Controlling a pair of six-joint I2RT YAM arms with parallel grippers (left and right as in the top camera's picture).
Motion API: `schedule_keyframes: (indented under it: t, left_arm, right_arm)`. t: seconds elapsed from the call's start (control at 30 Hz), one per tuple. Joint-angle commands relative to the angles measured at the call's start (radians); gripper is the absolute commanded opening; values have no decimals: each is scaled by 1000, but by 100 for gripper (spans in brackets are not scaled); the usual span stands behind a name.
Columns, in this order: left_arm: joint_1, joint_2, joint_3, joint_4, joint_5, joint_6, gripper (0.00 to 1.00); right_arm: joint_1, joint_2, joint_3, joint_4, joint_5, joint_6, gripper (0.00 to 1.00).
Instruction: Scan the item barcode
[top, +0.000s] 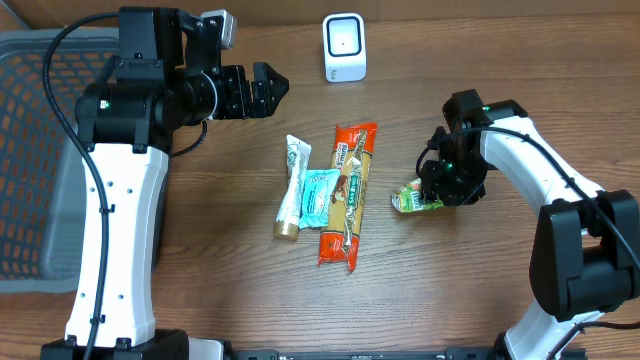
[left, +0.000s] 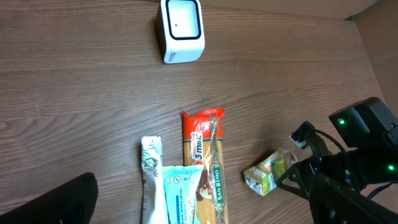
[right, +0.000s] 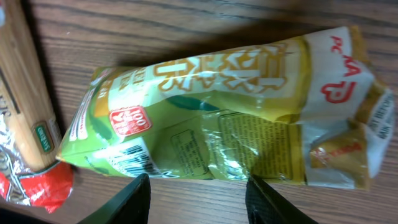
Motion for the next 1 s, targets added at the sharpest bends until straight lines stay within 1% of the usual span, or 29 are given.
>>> schedule_keyframes:
  t: [0.0,0.17,0.37,0.43,0.5,0.6,0.63,0.73,0.83,0.87,0.97]
  left_arm:
    - [-6,9,6,0,-6,23,100]
    - [-6,9,6,0,-6,23,100]
    - [-6,9,6,0,-6,23,99]
    - [-6,9,6,0,-6,23,99]
    - [-6,9,6,0,-6,23,99]
    - [-6,9,6,0,-6,23,100]
    - [-6,9,6,0,-6,23,100]
    - [-6,9,6,0,-6,23,100]
    - [-6,9,6,0,-6,23,99]
    - [-6,9,6,0,-6,23,99]
    - [-6,9,6,0,-6,23,100]
  right_arm:
    - [4,-3,-33,3,34,38,51]
    - [4,-3,-94,35,34,37,48]
    - [4,-3,-94,92,0,38,48]
    - [4,-3,-90,100,-2,37,45]
    - [4,-3,-72,86,-7,32,45]
    - [4,-5,16,8,-7,-21,45]
    - [4,-5,61,-25,-7,-42,47]
    - [4,-5,178,-89,-3,-118,55]
    - [4,-5,225,-72,26,-198,73]
    - [4,-5,225,-63,32,-212,75]
    - [3,-2,184,-11,42,-360,76]
